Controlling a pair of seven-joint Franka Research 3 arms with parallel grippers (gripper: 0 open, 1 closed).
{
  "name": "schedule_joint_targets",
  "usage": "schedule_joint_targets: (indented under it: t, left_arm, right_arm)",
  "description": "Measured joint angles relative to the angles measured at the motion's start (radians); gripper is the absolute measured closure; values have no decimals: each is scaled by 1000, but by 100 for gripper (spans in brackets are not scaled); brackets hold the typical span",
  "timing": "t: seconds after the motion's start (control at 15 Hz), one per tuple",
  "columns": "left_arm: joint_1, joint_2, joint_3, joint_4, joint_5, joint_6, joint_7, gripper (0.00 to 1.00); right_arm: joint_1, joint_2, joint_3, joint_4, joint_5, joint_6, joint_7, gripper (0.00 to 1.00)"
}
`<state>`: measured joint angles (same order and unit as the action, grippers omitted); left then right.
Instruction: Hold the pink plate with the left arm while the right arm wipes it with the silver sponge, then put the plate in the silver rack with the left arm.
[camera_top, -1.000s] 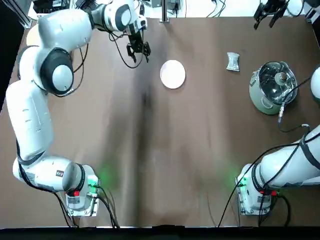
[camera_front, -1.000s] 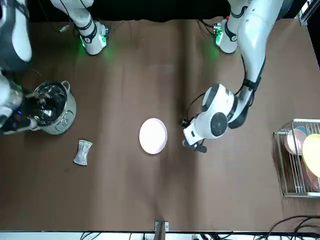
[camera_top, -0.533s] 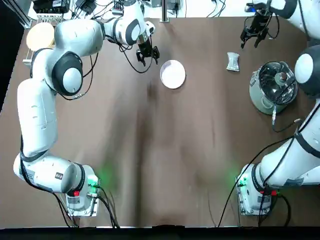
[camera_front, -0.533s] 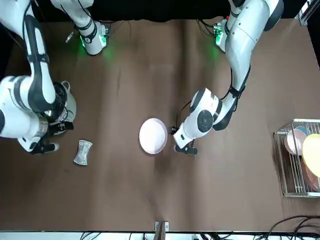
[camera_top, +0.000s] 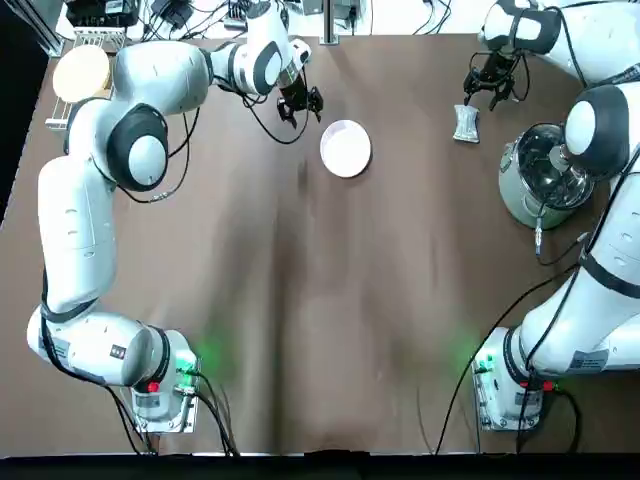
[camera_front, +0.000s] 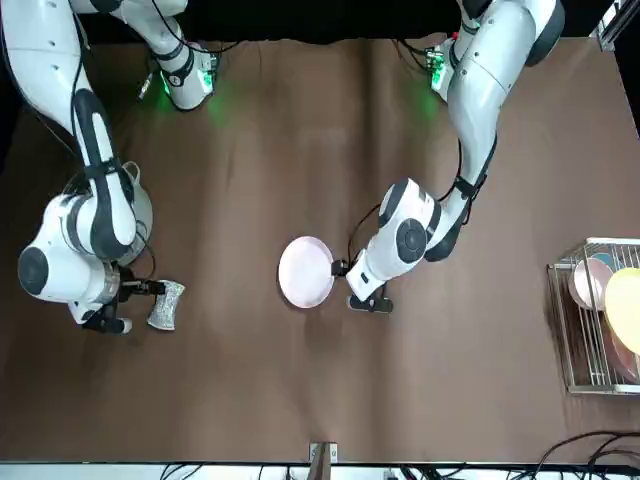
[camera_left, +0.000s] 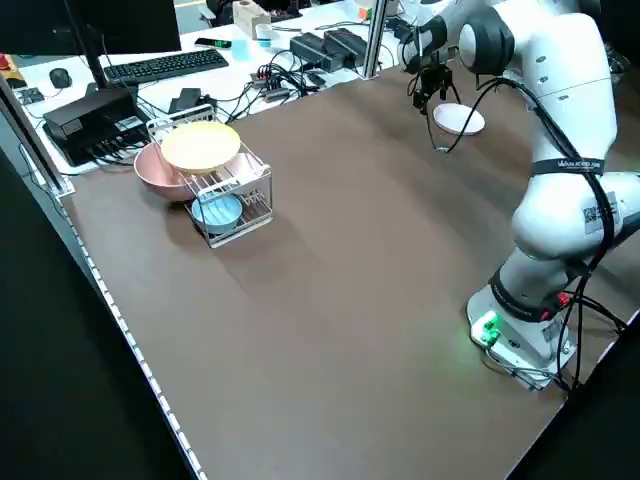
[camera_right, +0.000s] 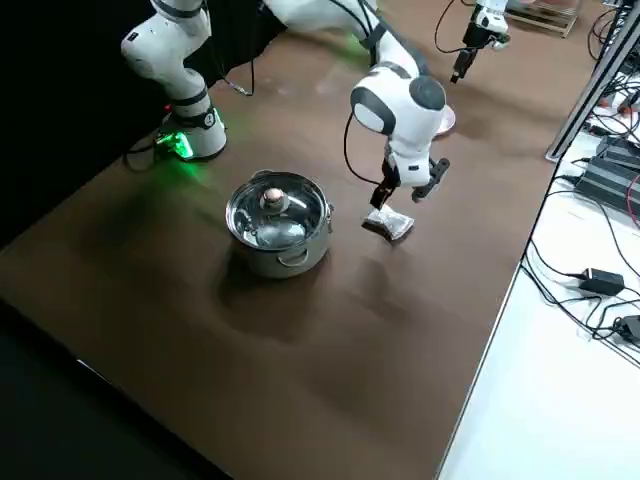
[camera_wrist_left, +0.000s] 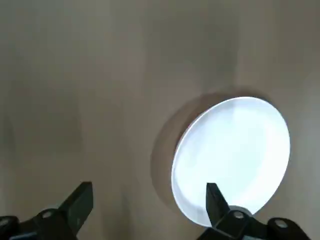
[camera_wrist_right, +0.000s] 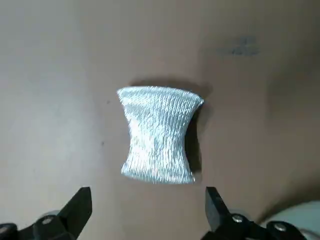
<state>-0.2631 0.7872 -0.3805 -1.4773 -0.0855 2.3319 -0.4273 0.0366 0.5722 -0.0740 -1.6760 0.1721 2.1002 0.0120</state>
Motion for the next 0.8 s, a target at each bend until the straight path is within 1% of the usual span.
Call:
schedule_joint_targets:
  t: [0.2,0.33,0.6,0.73,0.8]
  left_arm:
    - [2,3,-5,1,-1,10,14,0]
    - [-15,4,-9,2,-1,10,17,0]
    - [-57,29,-6,1,0,13,15,0]
    - [-58,47,-5,1,15,21,15,0]
    - [-57,52,-4,1,21,22,15,0]
  right_arm:
    - [1,51,0,0,1,71,100,0]
    - [3,79,1,2,1,97,141,0]
    - [14,114,2,19,1,105,198,9]
    - [21,126,2,22,1,106,214,13]
    - [23,132,2,23,1,109,216,13]
